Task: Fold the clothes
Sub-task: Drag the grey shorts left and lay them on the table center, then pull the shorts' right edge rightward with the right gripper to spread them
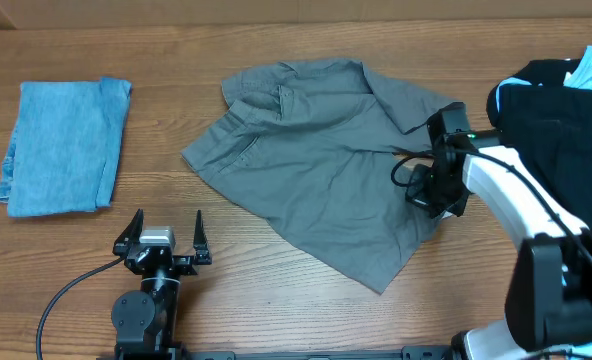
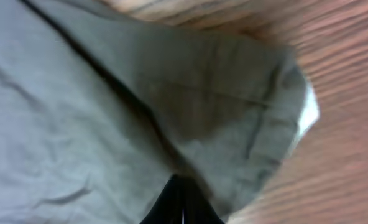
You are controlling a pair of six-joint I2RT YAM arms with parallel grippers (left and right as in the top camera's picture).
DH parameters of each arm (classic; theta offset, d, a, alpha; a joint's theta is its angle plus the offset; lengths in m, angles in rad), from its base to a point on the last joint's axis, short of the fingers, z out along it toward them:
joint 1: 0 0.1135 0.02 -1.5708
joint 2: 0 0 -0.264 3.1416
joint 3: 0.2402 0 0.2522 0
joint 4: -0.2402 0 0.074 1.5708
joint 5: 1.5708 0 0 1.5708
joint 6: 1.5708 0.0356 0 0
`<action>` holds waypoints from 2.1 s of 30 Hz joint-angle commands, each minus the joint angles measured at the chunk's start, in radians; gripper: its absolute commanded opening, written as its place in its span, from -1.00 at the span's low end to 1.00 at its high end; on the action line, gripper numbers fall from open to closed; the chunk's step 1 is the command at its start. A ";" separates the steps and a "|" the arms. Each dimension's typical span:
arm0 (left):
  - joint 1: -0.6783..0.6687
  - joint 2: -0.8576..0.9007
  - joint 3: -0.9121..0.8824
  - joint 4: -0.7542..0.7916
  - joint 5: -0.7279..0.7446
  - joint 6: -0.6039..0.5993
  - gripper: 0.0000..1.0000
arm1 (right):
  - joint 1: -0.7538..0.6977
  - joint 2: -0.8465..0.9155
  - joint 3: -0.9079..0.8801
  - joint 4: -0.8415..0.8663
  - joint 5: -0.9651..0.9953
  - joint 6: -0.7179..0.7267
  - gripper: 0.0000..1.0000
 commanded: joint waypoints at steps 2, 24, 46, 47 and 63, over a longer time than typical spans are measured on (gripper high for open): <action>0.006 -0.007 -0.003 -0.001 -0.013 0.016 1.00 | -0.001 0.075 -0.018 0.038 -0.005 0.008 -0.92; 0.006 -0.007 -0.003 -0.001 -0.013 0.016 1.00 | -0.207 0.085 -0.130 0.348 0.196 -0.083 -0.92; 0.006 -0.007 -0.003 -0.001 -0.013 0.016 1.00 | -0.249 0.085 0.431 -0.296 -0.092 -0.229 -0.92; 0.006 -0.007 -0.003 -0.001 -0.013 0.016 1.00 | -0.250 0.085 0.409 -0.315 -0.095 -0.229 -0.92; 0.006 -0.007 -0.003 -0.001 -0.013 0.016 1.00 | -0.250 0.085 -0.208 0.284 -0.202 -0.180 -0.92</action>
